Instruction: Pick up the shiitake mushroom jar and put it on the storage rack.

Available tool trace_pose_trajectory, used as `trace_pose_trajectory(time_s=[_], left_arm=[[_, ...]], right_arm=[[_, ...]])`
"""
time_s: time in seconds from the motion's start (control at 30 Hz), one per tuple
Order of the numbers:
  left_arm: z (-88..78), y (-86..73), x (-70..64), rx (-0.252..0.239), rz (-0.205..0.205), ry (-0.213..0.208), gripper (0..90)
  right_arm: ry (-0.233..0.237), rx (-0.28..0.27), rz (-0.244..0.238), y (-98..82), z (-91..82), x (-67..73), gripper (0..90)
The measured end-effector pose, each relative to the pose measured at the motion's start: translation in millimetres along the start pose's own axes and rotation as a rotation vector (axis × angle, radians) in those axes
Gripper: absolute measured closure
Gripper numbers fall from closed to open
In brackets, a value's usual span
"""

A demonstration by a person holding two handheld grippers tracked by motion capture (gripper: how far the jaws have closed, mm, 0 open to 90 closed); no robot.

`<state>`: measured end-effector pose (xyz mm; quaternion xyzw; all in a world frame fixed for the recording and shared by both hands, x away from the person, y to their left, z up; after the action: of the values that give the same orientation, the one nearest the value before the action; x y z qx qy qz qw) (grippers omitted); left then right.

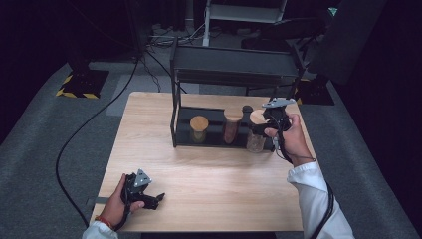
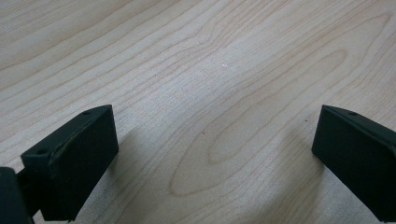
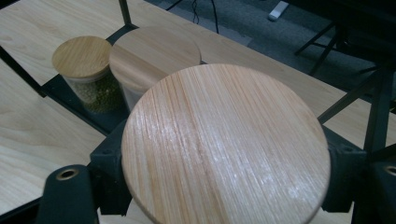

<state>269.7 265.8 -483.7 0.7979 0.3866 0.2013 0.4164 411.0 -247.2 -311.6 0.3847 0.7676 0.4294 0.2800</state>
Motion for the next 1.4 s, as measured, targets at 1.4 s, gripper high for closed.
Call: trace_pose_trajectory(time_s=[1.4], left_arm=[[0.0, 0.1, 0.2, 0.0, 0.006, -0.005, 0.1]], right_arm=[[-0.136, 0.059, 0.054, 20.3, 43.0, -3.1, 23.8]])
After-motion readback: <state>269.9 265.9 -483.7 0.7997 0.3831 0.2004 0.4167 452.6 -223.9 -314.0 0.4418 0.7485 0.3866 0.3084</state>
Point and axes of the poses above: each handheld gripper's, and its own axes: z roughly forward along the jaws, y roughly out of its top, x roughly to its left, the point moved 4 cm from there along z, roughly forward along the jaws, and after that the axes turned 12 degrees about -x, right-handed, at the moved point
